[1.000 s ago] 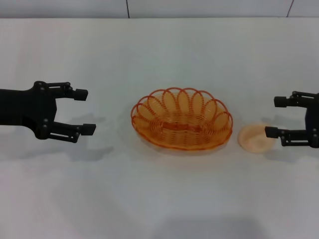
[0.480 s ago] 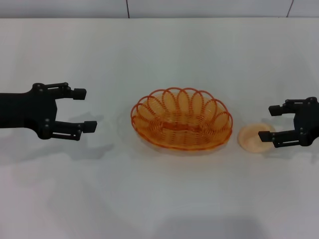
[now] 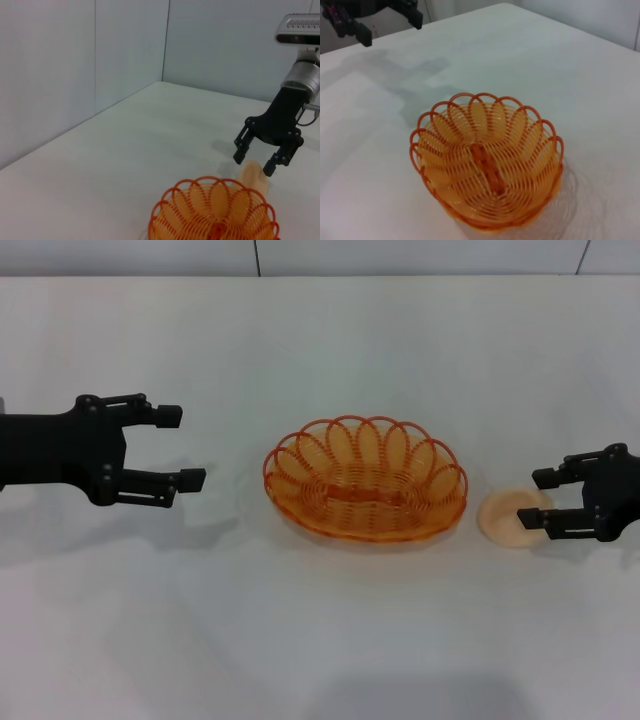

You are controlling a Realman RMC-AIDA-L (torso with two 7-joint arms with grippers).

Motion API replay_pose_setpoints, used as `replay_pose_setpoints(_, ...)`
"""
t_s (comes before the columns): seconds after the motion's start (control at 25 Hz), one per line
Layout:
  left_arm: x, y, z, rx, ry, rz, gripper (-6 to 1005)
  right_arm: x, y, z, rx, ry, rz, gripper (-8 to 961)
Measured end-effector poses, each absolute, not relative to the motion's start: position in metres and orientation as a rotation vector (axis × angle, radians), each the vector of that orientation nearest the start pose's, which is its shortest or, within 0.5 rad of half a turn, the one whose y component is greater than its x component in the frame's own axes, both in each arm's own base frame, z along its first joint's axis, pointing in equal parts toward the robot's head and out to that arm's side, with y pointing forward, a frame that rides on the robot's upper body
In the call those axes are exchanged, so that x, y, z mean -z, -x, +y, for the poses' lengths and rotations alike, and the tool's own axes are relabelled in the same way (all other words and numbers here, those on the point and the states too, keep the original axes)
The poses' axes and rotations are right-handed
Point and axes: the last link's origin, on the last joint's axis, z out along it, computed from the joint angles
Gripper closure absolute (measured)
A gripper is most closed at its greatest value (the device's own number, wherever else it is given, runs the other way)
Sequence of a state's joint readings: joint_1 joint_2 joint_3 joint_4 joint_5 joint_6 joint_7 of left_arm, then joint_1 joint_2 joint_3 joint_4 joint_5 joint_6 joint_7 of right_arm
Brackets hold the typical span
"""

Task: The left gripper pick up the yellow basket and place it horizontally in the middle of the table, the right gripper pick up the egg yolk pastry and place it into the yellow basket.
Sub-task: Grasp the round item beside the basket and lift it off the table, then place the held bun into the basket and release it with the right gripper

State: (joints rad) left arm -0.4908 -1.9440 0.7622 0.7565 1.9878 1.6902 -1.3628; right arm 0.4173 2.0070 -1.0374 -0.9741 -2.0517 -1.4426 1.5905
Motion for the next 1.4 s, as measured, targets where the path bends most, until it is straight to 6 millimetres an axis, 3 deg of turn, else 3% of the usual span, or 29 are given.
replay_pose_setpoints(0.16,-0.058,0.275,0.326,0.538,2.824,-0.418,109,-0.023,-0.271,0.334,-0.188,2.804,0.506,315)
replay_pose_setpoints(0.6,-0.057,0.275,0.327,0.531,2.828,-0.407,109,-0.018,-0.267,0.339,-0.190,2.824,0.468,788)
replay_pose_setpoints(0.92,-0.055,0.280,0.321,0.511,2.842,-0.419,110,-0.023,-0.264,0.340,-0.212,2.820,0.452,830)
replay_pose_setpoints(1.24,-0.053,0.287,0.314,0.476,2.860,-0.401,110,-0.068,-0.249,0.343,-0.361,2.785,0.405,887)
replay_pose_setpoints(1.4,-0.051,0.290,0.312,0.460,2.865,-0.383,110,-0.073,-0.228,0.351,-0.430,2.787,0.356,907)
